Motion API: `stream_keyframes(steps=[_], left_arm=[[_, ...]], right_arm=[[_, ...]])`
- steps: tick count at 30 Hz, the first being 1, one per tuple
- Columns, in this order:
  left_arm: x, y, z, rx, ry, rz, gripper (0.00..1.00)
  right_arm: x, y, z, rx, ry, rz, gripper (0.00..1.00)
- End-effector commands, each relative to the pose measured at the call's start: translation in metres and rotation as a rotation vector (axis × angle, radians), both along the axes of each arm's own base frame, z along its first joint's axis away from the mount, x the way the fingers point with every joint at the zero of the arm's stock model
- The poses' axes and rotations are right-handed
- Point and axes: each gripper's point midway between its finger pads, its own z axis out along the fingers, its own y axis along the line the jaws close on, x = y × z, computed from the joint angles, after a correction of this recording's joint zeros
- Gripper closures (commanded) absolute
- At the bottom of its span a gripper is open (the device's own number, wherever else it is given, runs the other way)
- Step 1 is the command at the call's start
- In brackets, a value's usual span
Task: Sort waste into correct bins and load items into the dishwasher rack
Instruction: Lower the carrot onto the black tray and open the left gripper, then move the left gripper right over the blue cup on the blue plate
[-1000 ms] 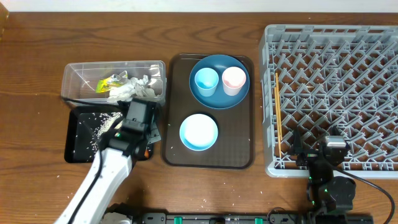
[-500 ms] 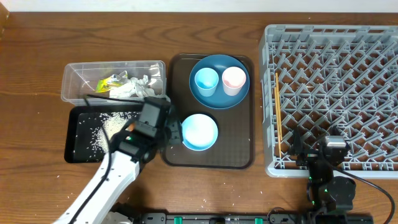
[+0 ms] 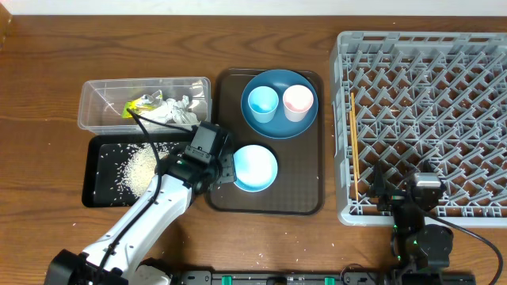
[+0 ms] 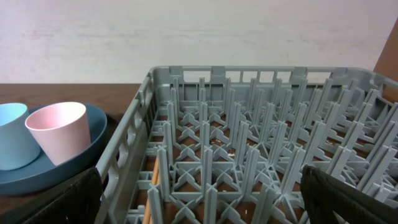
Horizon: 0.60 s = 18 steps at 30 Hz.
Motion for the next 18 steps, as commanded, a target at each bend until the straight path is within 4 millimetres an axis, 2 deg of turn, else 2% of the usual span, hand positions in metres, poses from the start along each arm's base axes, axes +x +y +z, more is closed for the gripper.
stream_keyframes(steps=[1, 8, 9, 13, 18], left_arm=[[0.014, -0.003, 0.013, 0.017, -0.075, -0.045, 0.46], [0.031, 0.027, 0.019, 0.172, -0.163, 0.044, 0.48], [0.031, 0.027, 0.019, 0.175, -0.164, 0.04, 0.5], [0.034, 0.026, 0.021, 0.171, -0.179, 0.037, 0.5], [0.059, 0.013, 0.045, 0.103, -0.315, 0.052, 0.54]], right_arm=[[0.0, -0.001, -0.001, 0.013, 0.002, -0.006, 0.01], [0.0, -0.001, -0.001, 0.013, 0.002, -0.006, 0.01], [0.0, -0.001, -0.001, 0.013, 0.002, -0.006, 0.01], [0.0, -0.001, -0.001, 0.013, 0.002, -0.006, 0.01], [0.0, -0.001, -0.001, 0.013, 0.002, -0.006, 0.01]])
